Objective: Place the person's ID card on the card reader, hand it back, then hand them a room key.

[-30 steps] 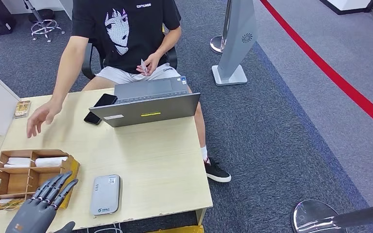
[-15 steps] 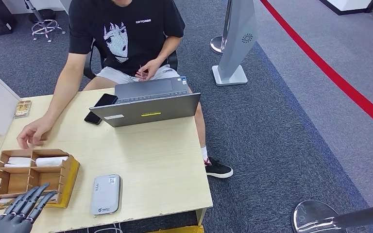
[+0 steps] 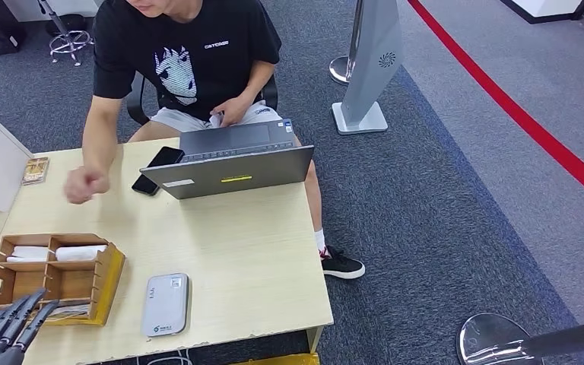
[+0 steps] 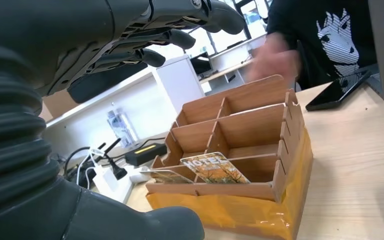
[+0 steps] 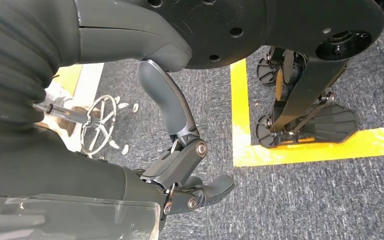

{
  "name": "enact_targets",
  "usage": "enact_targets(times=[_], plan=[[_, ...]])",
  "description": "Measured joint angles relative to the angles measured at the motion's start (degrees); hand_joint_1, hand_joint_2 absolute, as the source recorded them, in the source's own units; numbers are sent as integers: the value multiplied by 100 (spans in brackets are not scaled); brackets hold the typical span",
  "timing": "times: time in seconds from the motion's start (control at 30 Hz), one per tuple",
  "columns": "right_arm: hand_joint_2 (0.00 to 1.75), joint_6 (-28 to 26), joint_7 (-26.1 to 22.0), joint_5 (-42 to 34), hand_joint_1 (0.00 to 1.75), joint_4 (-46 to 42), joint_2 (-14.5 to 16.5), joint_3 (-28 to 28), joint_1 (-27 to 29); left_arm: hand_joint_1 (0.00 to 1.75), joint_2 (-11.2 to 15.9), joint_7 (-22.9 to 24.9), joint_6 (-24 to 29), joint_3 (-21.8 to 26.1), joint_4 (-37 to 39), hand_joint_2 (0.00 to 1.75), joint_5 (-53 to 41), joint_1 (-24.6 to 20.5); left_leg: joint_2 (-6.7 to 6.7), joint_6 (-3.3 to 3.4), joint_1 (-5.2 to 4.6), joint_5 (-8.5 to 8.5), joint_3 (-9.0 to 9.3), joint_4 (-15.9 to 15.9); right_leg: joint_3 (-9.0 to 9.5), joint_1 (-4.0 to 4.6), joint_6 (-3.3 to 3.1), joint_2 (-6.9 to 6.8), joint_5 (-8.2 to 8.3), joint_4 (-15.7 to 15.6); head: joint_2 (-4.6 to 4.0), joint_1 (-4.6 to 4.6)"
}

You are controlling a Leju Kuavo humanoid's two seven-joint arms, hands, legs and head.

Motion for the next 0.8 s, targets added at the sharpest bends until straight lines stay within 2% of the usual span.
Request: enact_targets(times=[0.43, 0.8], plan=[[175, 70, 28, 90, 0, -26, 3, -15, -1, 0, -67, 226, 512, 106, 297, 175, 265, 266, -8, 0, 0, 0, -1, 0, 2, 0, 0, -3, 0, 0, 0, 1], [175, 69, 28, 93, 0, -26, 5, -15, -3, 0, -197, 228, 604, 115, 521, 175, 223, 244, -9, 0, 0, 0, 0, 0, 2, 0, 0, -3, -1, 0, 0, 1]])
